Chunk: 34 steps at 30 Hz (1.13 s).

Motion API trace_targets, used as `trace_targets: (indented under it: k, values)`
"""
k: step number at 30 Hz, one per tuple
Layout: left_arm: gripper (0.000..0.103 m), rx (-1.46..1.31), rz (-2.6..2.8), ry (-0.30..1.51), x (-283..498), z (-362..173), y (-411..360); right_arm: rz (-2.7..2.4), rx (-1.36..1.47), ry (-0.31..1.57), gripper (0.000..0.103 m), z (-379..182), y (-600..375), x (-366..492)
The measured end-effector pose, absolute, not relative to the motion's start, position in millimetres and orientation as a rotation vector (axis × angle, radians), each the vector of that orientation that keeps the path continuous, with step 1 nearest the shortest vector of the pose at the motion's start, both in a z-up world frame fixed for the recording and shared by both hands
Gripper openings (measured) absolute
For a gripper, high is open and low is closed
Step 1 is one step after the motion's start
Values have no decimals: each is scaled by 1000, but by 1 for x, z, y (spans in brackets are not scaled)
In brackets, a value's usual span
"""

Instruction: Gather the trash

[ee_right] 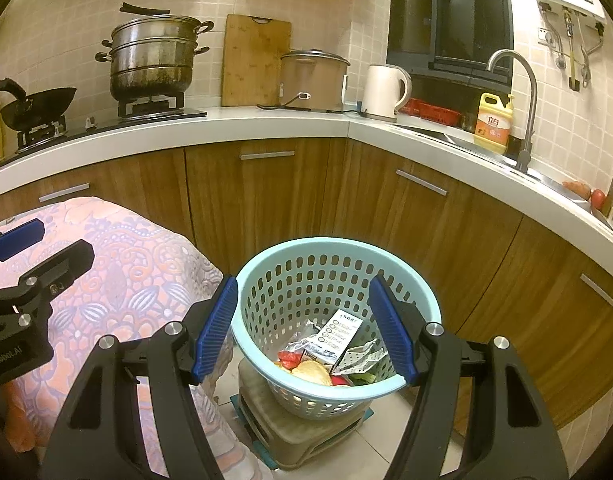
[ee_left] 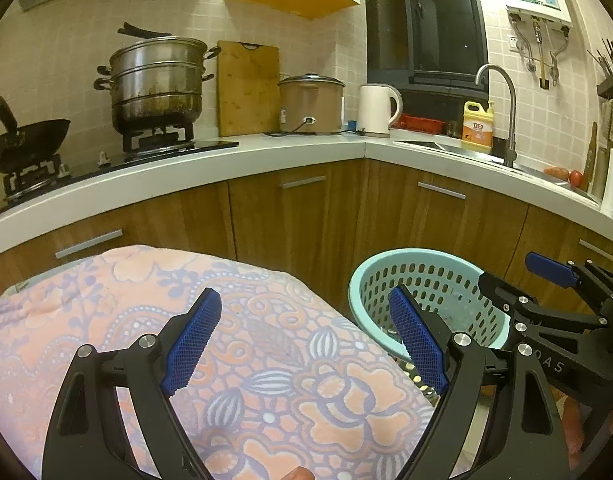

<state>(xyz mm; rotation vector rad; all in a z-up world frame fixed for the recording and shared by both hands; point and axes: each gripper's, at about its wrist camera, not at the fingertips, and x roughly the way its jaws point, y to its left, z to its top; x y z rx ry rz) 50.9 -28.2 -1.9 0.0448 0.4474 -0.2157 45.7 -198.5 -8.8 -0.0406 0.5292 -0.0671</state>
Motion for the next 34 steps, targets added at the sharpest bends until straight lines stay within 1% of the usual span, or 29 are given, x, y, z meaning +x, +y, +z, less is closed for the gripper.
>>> trace_targets:
  k: [25,27,29,34]
  values:
    - [84,68,-230,447,50,-3,-31,-91,-57,537,64,-14,-196,46]
    - [84,59,-235,463,52,-4,-30,-91,-55,539,64,-14,-196,46]
    - [87,42,-237,478,55,-4,-28,-92,-59,539,64,-14,-196,46]
    - [87,31,-230,482,57,-4,-26,-93,-60,539,64,-14,-195,45]
